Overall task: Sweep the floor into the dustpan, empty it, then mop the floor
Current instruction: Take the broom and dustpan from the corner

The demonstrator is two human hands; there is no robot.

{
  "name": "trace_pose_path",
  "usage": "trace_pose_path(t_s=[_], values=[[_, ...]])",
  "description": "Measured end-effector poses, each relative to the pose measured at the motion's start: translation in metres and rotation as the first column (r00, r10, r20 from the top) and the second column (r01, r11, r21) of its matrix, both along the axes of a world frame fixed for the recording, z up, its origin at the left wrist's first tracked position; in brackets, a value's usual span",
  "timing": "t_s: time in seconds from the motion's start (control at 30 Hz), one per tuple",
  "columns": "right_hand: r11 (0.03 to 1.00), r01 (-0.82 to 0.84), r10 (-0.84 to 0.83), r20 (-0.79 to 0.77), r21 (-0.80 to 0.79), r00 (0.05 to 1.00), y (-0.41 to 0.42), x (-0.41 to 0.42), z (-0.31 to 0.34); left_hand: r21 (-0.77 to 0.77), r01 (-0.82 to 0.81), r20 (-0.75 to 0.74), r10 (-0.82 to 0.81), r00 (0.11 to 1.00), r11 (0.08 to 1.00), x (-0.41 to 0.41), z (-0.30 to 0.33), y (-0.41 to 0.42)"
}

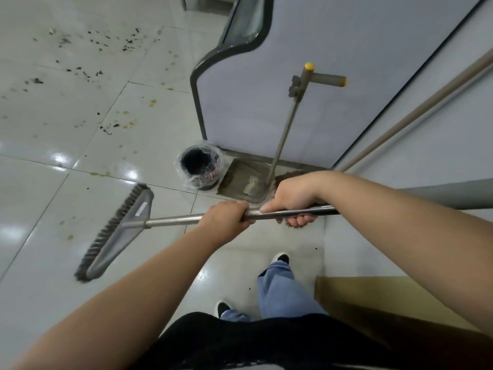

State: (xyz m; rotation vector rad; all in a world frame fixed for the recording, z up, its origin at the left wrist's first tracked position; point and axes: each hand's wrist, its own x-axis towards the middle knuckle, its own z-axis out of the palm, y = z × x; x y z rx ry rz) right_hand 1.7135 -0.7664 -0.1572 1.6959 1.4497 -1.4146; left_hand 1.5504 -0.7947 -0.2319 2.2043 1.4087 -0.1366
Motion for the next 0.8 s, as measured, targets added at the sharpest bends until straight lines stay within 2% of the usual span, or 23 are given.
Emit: trace_pose_path(t_s=[0.13, 0.3, 0.4, 0.5, 0.63, 0.73, 0.8], values=[[1.0, 0.012, -0.011, 0.029, -0.029, 1.0, 0.015, 0.058, -0.017, -0.189, 0.082, 0.018, -0.08, 0.997, 0.979, 0.035, -0.005, 0.03], [0.992, 0.11, -0.102, 0.123, -0.057, 0.987, 0.043, 0.144, -0.035, -0.328, -0.13, 0.073, 0.162, 0.984, 0.936, 0.067, -0.006, 0.09], [0.989, 0.139, -0.13, 0.181, -0.042, 0.975, 0.066, 0.183, -0.041, -0.398, -0.186, 0.126, 0.255, 0.959, 0.898, 0.102, -0.005, 0.121], [0.993, 0.115, -0.11, 0.239, -0.008, 0.965, 0.095, 0.216, -0.039, -0.438, -0.216, 0.241, 0.345, 0.907, 0.873, 0.145, 0.001, 0.149], [0.997, 0.08, -0.077, 0.327, 0.006, 0.942, 0.127, 0.25, -0.024, -0.553, -0.315, 0.39, 0.574, 0.72, 0.771, 0.192, 0.013, 0.183], [1.0, 0.011, -0.012, 0.389, 0.005, 0.921, 0.146, 0.264, -0.012, -0.722, -0.364, 0.385, 0.779, 0.495, 0.588, 0.216, 0.02, 0.212], [0.999, -0.032, 0.035, 0.425, -0.013, 0.905, 0.155, 0.267, -0.009, -0.774, -0.371, 0.377, 0.844, 0.381, 0.513, 0.225, 0.02, 0.232]])
